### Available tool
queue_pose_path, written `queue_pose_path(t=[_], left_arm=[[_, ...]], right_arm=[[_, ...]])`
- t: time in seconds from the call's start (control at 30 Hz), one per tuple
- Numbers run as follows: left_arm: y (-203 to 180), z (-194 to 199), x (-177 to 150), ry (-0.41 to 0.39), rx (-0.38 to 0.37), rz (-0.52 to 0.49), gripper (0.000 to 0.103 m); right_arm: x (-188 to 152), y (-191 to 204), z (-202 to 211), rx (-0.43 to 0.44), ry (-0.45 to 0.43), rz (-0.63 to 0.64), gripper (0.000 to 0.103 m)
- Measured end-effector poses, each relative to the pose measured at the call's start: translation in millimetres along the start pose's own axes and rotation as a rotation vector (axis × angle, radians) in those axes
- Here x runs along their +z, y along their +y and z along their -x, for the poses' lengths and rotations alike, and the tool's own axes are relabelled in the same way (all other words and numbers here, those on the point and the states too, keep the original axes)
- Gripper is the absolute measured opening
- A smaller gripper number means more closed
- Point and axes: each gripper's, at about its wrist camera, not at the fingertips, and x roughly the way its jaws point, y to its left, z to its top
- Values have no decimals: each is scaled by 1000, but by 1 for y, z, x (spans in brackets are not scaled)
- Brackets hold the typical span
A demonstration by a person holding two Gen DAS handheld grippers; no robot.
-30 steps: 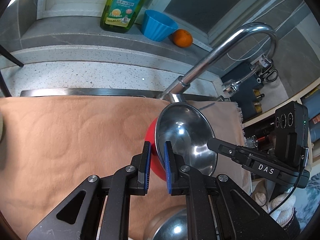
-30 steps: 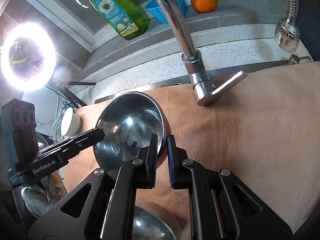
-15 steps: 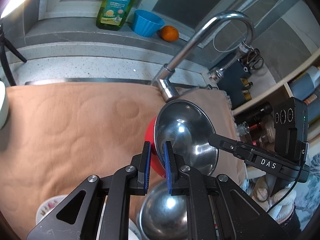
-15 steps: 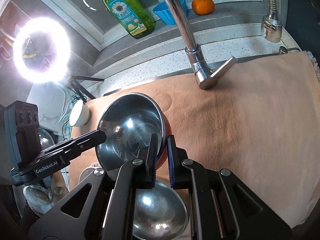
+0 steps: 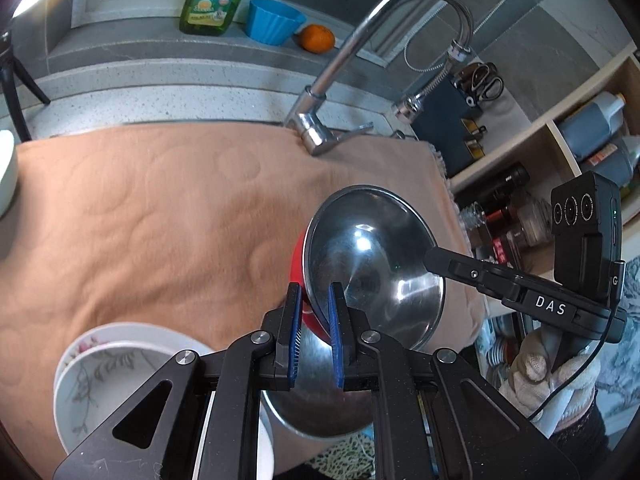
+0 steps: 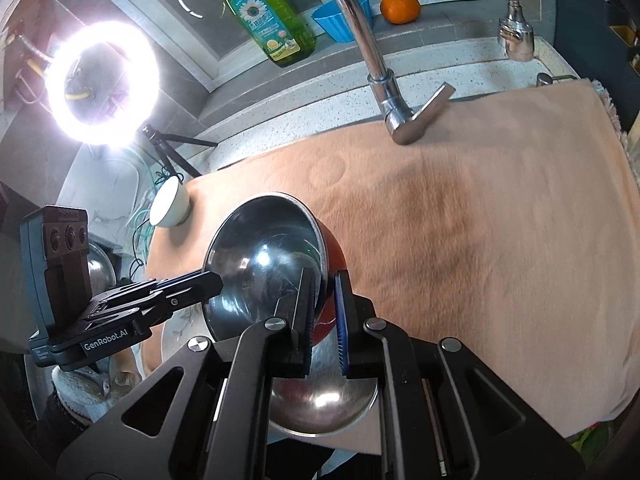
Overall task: Organize plates and bowls
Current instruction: 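Lift the red-bottomed bowl with the right gripper toward the large steel bowl, then lower the red-bottomed bowl into the large steel bowl with the right gripper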
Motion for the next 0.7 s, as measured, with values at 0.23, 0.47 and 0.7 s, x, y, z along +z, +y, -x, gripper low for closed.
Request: queue_pose_path(t=[0.23,0.47,0.7], left_arm=[[2,0,-18,34,-2,-11,11],[3,-6,-32,76,8,-30,11],[1,-13,-40,109,22,-57,11]], right_arm=[[-22,3,0,-6,20,9,10],[-39,2,-4,-9,47,10,10],[-53,-3,-17,-34,91,12,10]])
